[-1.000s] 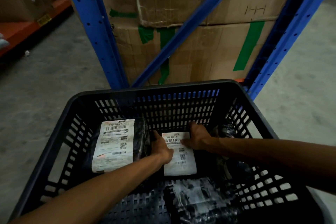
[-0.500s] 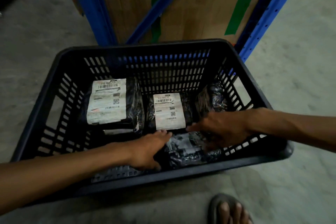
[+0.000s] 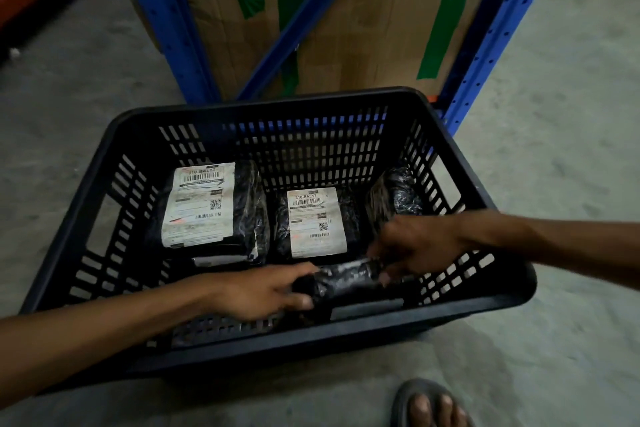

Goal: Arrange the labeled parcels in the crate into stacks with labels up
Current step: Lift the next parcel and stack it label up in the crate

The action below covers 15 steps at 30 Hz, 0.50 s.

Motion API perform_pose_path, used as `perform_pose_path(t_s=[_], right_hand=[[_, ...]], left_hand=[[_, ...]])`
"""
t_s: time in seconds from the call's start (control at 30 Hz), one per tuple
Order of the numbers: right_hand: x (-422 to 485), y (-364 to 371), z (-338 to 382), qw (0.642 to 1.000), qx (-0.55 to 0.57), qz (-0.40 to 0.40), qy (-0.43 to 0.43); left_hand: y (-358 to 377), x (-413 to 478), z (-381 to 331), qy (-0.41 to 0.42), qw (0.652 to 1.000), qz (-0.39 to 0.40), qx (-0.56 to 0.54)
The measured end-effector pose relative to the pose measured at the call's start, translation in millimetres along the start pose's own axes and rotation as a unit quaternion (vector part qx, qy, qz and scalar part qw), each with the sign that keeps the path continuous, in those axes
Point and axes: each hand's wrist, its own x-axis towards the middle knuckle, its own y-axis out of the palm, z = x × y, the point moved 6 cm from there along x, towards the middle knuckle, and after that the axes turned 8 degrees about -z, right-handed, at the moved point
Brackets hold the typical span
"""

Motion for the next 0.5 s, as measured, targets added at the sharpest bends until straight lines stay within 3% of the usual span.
perform_pose_path(t_s=[0.07, 0.17, 0.23, 0.27, 0.33, 0.37, 0.43, 0.5], right_hand=[[-6.3, -19.0, -12.2, 0.986, 0.159, 0.000, 0.042], [-10.3, -45.7, -25.0, 0.928, 0.356, -0.052, 0.093], [-5.7, -51.0, -34.5, 0.861, 0.477, -0.082, 0.156], [-3.0, -50.4, -39.0, 0.811, 0.541, -0.089, 0.201], [2.9, -49.3, -40.4, 0.723, 0.638, -0.091, 0.249], [6.1, -51.4, -38.0, 0.695, 0.668, -0.092, 0.249], [13.9, -57.7, -32.2, 0.676, 0.695, -0.104, 0.222], [26.6, -61.9, -31.7, 0.691, 0.680, -0.131, 0.207]], left_hand=[[-19.6, -11.8, -7.3, 0.004, 0.996, 0.000, -0.085], [-57.2, -20.9, -15.4, -0.030, 0.967, -0.081, -0.239], [-76.7, -13.9, -12.8, -0.068, 0.915, -0.137, -0.374], [-83.1, -9.7, -11.5, -0.097, 0.890, -0.158, -0.416], [-89.5, -0.7, -11.6, -0.157, 0.851, -0.177, -0.469], [-90.6, 5.0, -11.3, -0.185, 0.832, -0.176, -0.493], [-94.3, 16.7, -9.4, -0.217, 0.799, -0.191, -0.527], [-100.6, 27.2, -6.3, -0.214, 0.784, -0.238, -0.532]])
